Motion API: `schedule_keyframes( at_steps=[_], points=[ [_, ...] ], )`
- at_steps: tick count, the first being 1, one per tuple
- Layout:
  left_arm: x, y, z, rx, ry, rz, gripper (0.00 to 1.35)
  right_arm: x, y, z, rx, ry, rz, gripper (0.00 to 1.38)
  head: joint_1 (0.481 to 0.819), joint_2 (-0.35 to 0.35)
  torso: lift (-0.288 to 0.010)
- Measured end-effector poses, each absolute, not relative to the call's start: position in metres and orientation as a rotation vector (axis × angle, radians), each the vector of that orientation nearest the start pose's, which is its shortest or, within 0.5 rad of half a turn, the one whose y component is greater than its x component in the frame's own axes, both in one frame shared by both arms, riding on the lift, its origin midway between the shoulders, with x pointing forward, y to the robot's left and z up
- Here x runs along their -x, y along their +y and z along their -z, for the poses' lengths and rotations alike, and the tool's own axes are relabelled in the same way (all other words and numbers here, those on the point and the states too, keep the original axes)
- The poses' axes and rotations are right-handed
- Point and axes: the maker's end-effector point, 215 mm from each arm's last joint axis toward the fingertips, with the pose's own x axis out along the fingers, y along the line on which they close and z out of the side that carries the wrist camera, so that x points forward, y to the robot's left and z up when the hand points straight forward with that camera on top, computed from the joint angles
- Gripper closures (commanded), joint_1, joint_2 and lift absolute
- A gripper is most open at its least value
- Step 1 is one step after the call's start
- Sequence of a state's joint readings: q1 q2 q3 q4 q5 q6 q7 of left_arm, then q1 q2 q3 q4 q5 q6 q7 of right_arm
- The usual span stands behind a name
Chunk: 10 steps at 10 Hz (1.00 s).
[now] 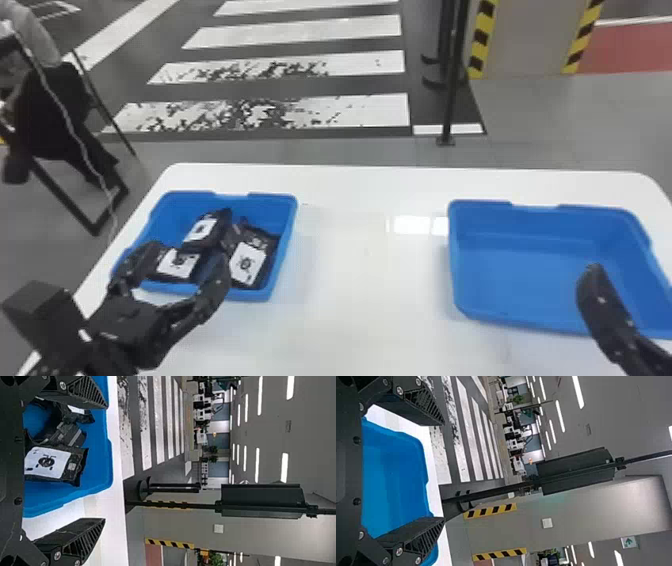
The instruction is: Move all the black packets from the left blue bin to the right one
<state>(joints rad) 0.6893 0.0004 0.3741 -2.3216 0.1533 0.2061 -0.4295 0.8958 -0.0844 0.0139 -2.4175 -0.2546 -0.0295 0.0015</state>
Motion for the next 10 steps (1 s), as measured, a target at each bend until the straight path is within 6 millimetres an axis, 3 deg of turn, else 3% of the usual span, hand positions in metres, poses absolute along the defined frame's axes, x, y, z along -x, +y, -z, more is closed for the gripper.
schedule_keyframes(
  at_steps=[3,5,10],
  points=[
    [-0.384,0.326,0.337,0.017,0.226,0.130,0.20,-0.345,-0.215,0.281,-0.220,0.034,-0.067,0.18,0.695,0.173,-0.145],
    [-0.400,0.337,0.355,0.053,0.287,0.122,0.22,-0.345,-0.214,0.284,-0.224,0.039,-0.069,0.18,0.695,0.187,-0.145],
    [-0.441,0.344,0.413,0.175,0.486,0.140,0.23,-0.344,-0.213,0.288,-0.233,0.051,-0.073,0.20,0.695,0.190,-0.145]
  ],
)
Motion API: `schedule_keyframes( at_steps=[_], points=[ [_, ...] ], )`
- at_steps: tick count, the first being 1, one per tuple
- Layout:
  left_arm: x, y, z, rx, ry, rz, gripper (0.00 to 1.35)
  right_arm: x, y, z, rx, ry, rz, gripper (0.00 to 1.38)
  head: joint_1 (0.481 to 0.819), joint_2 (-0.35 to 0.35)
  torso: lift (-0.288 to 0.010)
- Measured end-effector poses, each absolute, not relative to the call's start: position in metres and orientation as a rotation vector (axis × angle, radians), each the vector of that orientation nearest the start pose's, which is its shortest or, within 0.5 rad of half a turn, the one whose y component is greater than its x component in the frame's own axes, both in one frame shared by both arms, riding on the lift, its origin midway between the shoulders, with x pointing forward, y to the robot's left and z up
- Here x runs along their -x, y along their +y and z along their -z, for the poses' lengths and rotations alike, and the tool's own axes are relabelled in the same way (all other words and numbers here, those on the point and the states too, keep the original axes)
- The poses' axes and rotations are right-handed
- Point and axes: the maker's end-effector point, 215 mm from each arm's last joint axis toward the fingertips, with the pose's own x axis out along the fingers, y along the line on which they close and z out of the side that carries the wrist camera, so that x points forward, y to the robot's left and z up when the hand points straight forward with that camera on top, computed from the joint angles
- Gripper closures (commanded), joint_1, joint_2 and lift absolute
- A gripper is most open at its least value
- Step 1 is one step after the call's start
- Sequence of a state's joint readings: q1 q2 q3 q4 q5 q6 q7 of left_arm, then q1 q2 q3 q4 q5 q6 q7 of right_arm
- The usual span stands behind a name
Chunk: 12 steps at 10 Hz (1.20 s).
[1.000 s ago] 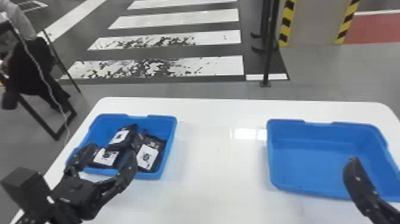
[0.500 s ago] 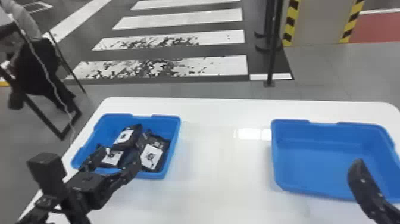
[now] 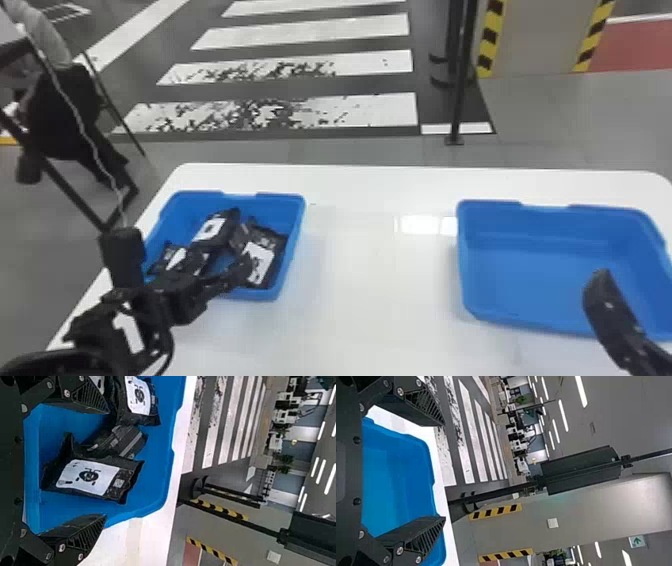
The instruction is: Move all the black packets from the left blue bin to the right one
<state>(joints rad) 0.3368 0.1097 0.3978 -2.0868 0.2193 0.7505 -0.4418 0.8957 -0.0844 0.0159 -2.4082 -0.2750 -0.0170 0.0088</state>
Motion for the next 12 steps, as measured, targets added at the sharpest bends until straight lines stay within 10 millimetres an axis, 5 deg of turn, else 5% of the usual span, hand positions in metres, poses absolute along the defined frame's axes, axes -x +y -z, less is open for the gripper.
schedule_keyframes(
  at_steps=[6,9,11,12],
  points=[
    [-0.468,0.332,0.449,0.309,0.667,0.215,0.30,-0.345,-0.210,0.292,-0.245,0.062,-0.083,0.21,0.695,0.173,-0.145],
    [-0.474,0.302,0.445,0.366,0.719,0.301,0.83,-0.346,-0.208,0.295,-0.254,0.065,-0.088,0.21,0.695,0.131,-0.145],
    [-0.474,0.298,0.446,0.376,0.733,0.317,0.82,-0.346,-0.207,0.297,-0.266,0.070,-0.090,0.21,0.695,0.126,-0.145],
    [-0.473,0.299,0.453,0.370,0.762,0.325,1.18,-0.346,-0.206,0.298,-0.270,0.072,-0.090,0.21,0.695,0.127,-0.145]
  ],
)
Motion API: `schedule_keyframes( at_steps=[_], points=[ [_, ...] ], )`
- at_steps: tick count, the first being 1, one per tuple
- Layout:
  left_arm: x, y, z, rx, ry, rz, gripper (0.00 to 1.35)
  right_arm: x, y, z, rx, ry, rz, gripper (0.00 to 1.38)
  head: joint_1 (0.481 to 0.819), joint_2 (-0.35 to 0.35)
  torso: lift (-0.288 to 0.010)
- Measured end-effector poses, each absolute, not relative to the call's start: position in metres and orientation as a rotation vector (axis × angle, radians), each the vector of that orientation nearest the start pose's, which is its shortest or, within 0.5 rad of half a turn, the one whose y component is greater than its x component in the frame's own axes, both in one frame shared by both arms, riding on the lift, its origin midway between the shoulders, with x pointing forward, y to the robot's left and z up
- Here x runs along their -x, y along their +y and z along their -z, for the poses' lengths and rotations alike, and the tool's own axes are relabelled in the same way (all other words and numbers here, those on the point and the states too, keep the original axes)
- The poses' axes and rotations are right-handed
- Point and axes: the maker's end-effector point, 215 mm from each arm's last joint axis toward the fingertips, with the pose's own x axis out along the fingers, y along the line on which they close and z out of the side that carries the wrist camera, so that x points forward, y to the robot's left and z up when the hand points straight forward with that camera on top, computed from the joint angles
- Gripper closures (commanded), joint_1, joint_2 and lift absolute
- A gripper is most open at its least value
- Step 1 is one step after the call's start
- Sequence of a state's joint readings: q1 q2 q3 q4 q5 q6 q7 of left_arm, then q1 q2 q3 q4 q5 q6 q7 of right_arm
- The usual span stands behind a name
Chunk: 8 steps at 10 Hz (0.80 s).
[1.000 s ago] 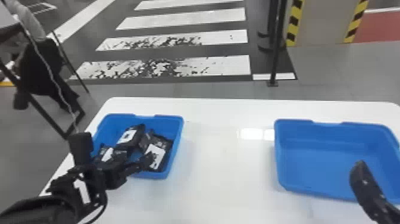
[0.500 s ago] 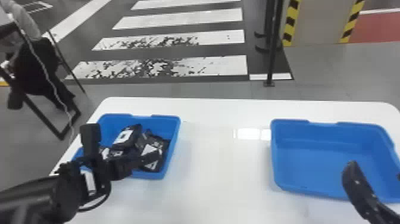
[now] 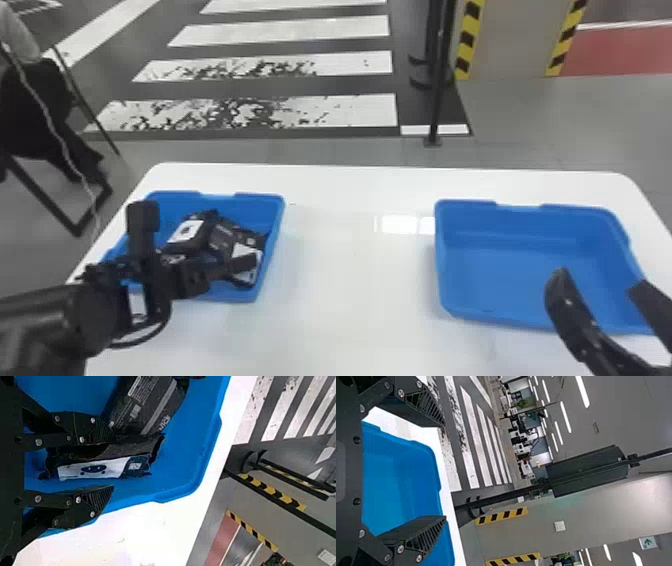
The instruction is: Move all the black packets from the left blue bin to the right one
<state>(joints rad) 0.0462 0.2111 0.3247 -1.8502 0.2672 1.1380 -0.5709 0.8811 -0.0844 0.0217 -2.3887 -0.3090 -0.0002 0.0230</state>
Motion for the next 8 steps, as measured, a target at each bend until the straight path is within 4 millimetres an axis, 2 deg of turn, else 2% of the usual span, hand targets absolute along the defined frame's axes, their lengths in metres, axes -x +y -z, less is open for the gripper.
schedule_keyframes(
  at_steps=[2,4,5,7,8],
  points=[
    [-0.469,0.307,0.464,0.346,0.795,0.297,1.21,-0.346,-0.206,0.299,-0.279,0.075,-0.091,0.22,0.695,0.140,-0.145],
    [-0.466,0.320,0.450,0.339,0.744,0.268,1.21,-0.345,-0.205,0.300,-0.284,0.077,-0.093,0.23,0.695,0.157,-0.145],
    [-0.460,0.317,0.434,0.332,0.717,0.279,1.21,-0.345,-0.205,0.299,-0.285,0.075,-0.097,0.23,0.695,0.159,-0.145],
    [-0.446,0.293,0.396,0.333,0.650,0.351,1.21,-0.345,-0.201,0.296,-0.291,0.068,-0.115,0.23,0.695,0.136,-0.145],
    [-0.438,0.269,0.381,0.362,0.619,0.424,1.21,-0.347,-0.194,0.292,-0.307,0.059,-0.153,0.23,0.695,0.112,-0.145]
  ],
)
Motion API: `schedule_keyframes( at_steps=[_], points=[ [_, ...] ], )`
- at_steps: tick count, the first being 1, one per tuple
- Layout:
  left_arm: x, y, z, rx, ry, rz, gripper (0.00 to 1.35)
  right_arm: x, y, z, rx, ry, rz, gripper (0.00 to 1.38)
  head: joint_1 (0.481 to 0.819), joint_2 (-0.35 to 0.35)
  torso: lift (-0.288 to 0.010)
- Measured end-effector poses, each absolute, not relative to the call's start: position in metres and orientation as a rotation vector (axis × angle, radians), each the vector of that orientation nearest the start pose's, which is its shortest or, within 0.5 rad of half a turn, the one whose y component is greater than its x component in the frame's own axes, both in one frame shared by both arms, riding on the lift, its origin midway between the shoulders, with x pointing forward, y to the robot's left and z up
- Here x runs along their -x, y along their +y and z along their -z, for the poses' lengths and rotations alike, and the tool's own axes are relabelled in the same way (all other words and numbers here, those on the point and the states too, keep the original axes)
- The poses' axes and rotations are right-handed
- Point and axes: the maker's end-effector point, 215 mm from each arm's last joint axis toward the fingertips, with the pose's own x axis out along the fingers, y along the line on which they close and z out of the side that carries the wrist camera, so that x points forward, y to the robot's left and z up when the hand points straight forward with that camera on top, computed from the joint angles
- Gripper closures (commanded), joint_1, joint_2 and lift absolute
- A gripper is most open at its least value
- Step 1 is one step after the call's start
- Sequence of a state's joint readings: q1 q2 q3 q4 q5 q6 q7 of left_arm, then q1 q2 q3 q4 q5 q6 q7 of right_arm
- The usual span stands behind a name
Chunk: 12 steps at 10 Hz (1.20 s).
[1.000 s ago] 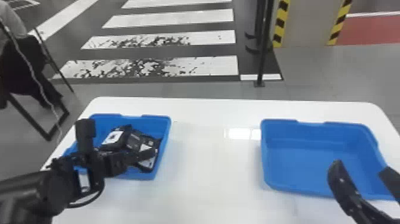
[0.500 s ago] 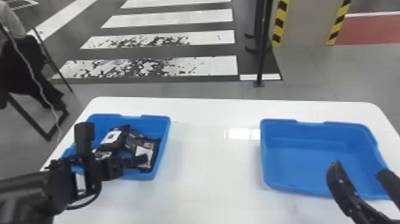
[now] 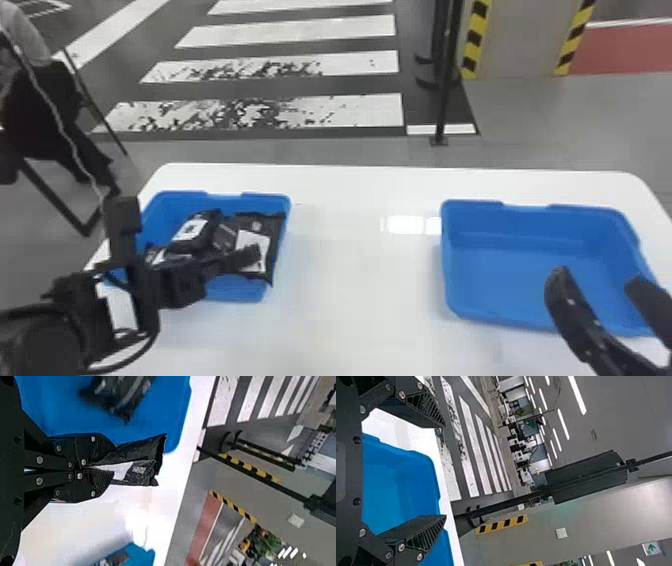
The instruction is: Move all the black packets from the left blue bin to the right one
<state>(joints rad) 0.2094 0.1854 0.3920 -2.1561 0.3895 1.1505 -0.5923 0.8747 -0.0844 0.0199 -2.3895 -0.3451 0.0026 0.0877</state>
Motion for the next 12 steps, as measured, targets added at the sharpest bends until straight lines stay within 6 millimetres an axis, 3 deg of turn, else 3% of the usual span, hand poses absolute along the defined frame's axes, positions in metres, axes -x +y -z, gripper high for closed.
schedule_keyframes(
  at_steps=[3,8,10,12],
  points=[
    [-0.409,0.181,0.356,0.518,0.564,0.682,1.21,-0.360,-0.157,0.295,-0.351,0.060,-0.334,0.22,0.695,0.042,-0.145],
    [-0.369,0.067,0.337,0.674,0.590,0.970,1.21,-0.378,-0.114,0.324,-0.403,0.154,-0.526,0.23,0.695,-0.063,-0.145],
    [-0.357,0.034,0.335,0.723,0.616,1.055,1.21,-0.383,-0.103,0.320,-0.406,0.152,-0.585,0.23,0.695,-0.107,-0.145],
    [-0.351,0.017,0.334,0.741,0.629,1.097,1.21,-0.385,-0.096,0.317,-0.411,0.151,-0.616,0.28,0.695,-0.122,-0.145]
  ],
)
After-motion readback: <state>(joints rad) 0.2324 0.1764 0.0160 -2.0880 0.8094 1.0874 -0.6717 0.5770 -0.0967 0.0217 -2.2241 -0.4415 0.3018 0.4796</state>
